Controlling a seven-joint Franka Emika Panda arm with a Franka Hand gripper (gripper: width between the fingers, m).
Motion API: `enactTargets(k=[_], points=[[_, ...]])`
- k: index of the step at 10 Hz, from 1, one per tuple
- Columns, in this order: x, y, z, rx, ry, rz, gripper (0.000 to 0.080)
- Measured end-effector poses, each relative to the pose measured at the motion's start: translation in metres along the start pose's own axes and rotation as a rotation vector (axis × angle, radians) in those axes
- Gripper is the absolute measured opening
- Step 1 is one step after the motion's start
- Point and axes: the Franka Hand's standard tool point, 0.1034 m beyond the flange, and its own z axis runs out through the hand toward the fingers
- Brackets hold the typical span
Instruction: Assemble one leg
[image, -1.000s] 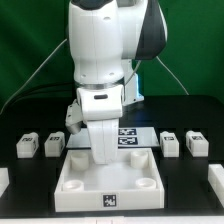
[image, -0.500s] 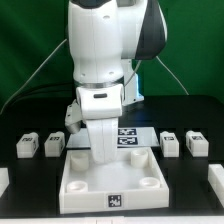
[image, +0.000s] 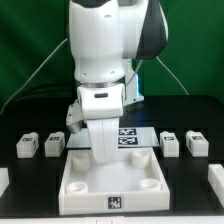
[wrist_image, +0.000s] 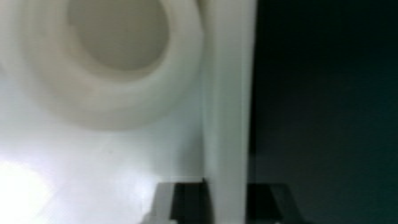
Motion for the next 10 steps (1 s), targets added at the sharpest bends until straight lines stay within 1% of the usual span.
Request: enactTargets(k=[1, 2, 3, 4, 5, 6, 8, 9, 10], points=[[0.013, 0.011, -0.001, -0.011, 0.005, 0.009, 0.0067], [0.028, 0.019, 0.001, -0.017, 0.014, 0.026, 0.0067], [0.046, 0.029, 0.003, -0.031, 0.025, 0.015, 0.0067], [0.059, 0.037, 0.003, -0.053, 0.036, 0.007, 0.0067], [0.069, 0.045, 0.002, -0.063, 0.044, 0.018, 0.0066], [0.075, 0.049, 0.002, -0.064, 0.049, 0.019, 0.0066], [0.080, 0.049, 0.003, -0.053, 0.051, 0.025, 0.0066], [0.080, 0.049, 0.003, -0.048, 0.051, 0.023, 0.0066], [0.080, 0.049, 0.003, -0.048, 0.051, 0.023, 0.0066]])
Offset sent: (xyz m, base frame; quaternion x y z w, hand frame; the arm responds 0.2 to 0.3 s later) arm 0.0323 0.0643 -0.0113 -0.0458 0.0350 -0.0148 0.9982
